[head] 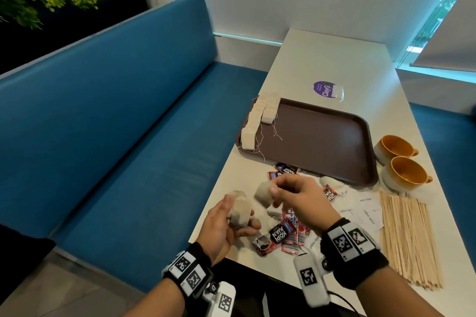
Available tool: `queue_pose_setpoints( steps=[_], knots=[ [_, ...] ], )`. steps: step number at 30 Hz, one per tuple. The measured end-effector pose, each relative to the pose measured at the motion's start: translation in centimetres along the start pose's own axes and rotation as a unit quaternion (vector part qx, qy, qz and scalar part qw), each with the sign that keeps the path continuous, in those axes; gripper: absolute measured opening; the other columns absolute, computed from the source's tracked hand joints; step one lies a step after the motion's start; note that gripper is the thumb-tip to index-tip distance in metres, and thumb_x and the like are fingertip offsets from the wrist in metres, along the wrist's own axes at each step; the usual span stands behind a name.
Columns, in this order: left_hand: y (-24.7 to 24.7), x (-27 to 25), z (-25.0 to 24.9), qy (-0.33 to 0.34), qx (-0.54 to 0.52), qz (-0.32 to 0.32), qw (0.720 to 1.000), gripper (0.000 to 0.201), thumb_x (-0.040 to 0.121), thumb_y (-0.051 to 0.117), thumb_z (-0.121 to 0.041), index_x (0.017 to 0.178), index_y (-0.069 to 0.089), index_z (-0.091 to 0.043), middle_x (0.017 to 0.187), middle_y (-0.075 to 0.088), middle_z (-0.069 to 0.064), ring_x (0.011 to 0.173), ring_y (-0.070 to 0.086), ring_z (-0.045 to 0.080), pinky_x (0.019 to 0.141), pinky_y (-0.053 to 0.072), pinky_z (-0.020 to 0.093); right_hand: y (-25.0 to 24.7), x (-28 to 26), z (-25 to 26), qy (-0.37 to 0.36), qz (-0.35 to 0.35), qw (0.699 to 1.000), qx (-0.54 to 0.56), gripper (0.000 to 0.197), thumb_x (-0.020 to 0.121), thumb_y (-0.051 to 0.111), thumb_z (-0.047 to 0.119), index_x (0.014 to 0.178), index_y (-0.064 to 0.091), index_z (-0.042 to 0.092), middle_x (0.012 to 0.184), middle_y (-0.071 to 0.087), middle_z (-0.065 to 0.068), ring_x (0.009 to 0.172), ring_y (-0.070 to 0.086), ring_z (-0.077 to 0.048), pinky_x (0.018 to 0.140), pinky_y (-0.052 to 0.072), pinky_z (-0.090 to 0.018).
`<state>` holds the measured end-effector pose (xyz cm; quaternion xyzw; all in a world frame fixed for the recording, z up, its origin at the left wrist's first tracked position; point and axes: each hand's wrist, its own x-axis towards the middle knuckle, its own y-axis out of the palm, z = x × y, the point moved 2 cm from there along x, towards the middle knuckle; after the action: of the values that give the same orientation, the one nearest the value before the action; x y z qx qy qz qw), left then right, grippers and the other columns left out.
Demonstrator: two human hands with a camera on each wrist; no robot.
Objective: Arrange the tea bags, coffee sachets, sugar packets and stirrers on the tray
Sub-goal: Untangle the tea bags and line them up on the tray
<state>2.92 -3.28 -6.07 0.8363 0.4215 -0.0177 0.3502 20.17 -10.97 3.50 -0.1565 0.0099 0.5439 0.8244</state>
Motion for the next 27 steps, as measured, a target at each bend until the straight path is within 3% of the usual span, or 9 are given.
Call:
queue_pose_setpoints(
  steps=[3,5,8,11,13,16,19,23,27],
  knots=[
    [0.1,-0.1,-0.1,-0.001,0.004,0.017,1.000,0.067,0.099,0.035,-0.058,0.120,0.068,-0.004,0.104,0.070,0.033,0.077,0.071,0.039,0.060,0.062,0.038,2.6,0.0,-0.5,0.026,0.094,0.995,0.004,0.004,0.094,0.069,0.005,0.095,0.073,0.004,0.076,0.071,-0.008,0.065,0.063,-0.016,0.058,0.049,-0.025],
    [0.0,-0.1,-0.2,-0.008,0.000,0.021,1.000,0.071,0.096,0.033,-0.061,0.117,0.069,-0.003,0.106,0.072,0.030,0.077,0.072,0.037,0.062,0.062,0.041,4.1,0.1,-1.3,0.049,0.107,0.992,-0.052,0.005,0.093,0.071,0.009,0.094,0.075,0.007,0.072,0.070,-0.001,0.061,0.062,-0.011,0.060,0.051,-0.024],
    [-0.2,0.0,0.0,-0.028,0.017,0.030,0.999,0.064,0.100,0.041,-0.057,0.127,0.063,-0.004,0.115,0.072,0.026,0.075,0.074,0.035,0.067,0.064,0.040,5.0,0.5,-2.4,0.057,0.044,0.987,-0.145,0.006,0.091,0.074,0.023,0.093,0.079,0.020,0.079,0.073,0.010,0.067,0.067,-0.006,0.069,0.057,-0.025],
    [-0.3,0.1,0.2,-0.028,0.039,0.050,0.998,0.043,0.092,0.072,-0.021,0.128,0.057,-0.001,0.108,0.071,0.025,0.074,0.073,0.034,0.065,0.063,0.038,4.9,0.8,-2.8,0.035,-0.003,0.982,-0.187,0.011,0.091,0.074,0.030,0.099,0.079,0.026,0.090,0.069,0.014,0.078,0.062,-0.001,0.073,0.048,-0.018],
    [-0.5,0.2,0.3,-0.022,0.061,0.051,0.997,0.048,0.083,0.075,-0.006,0.126,0.056,0.000,0.103,0.070,0.027,0.079,0.073,0.034,0.063,0.063,0.037,4.6,0.9,-2.8,0.020,-0.007,0.980,-0.197,0.015,0.091,0.073,0.031,0.104,0.079,0.026,0.090,0.069,0.013,0.076,0.059,0.001,0.072,0.046,-0.017],
    [-0.6,0.3,0.4,-0.019,0.064,0.049,0.997,0.046,0.083,0.072,-0.004,0.126,0.054,0.004,0.096,0.070,0.029,0.079,0.072,0.036,0.059,0.061,0.035,4.3,0.7,-2.7,0.010,0.008,0.982,-0.188,0.014,0.091,0.074,0.031,0.105,0.078,0.031,0.087,0.070,0.010,0.072,0.060,-0.002,0.068,0.046,-0.015],
    [-1.1,0.5,0.8,-0.035,0.081,0.043,0.995,0.038,0.091,0.070,-0.005,0.124,0.052,0.004,0.096,0.071,0.031,0.076,0.069,0.036,0.057,0.059,0.035,2.9,0.8,-2.3,0.006,-0.031,0.990,-0.135,0.015,0.091,0.074,0.026,0.100,0.076,0.037,0.087,0.070,0.003,0.069,0.064,-0.012,0.069,0.057,-0.026],
    [-1.1,0.5,0.7,-0.041,0.092,0.040,0.994,0.024,0.097,0.058,0.005,0.121,0.054,0.005,0.088,0.071,0.028,0.067,0.069,0.033,0.057,0.060,0.035,-1.6,1.3,-1.9,0.007,-0.122,0.977,-0.175,0.011,0.093,0.071,0.021,0.094,0.075,0.030,0.087,0.069,0.003,0.055,0.054,-0.002,0.051,0.045,-0.015],
    [-0.5,0.1,0.3,-0.036,0.093,0.043,0.994,0.025,0.096,0.061,-0.004,0.116,0.056,0.009,0.089,0.069,0.031,0.061,0.069,0.029,0.057,0.061,0.032,-6.7,2.1,-3.4,0.067,-0.175,0.929,-0.318,0.007,0.089,0.073,0.025,0.096,0.074,0.027,0.088,0.068,0.007,0.083,0.065,-0.014,0.071,0.047,-0.027]
  ],
)
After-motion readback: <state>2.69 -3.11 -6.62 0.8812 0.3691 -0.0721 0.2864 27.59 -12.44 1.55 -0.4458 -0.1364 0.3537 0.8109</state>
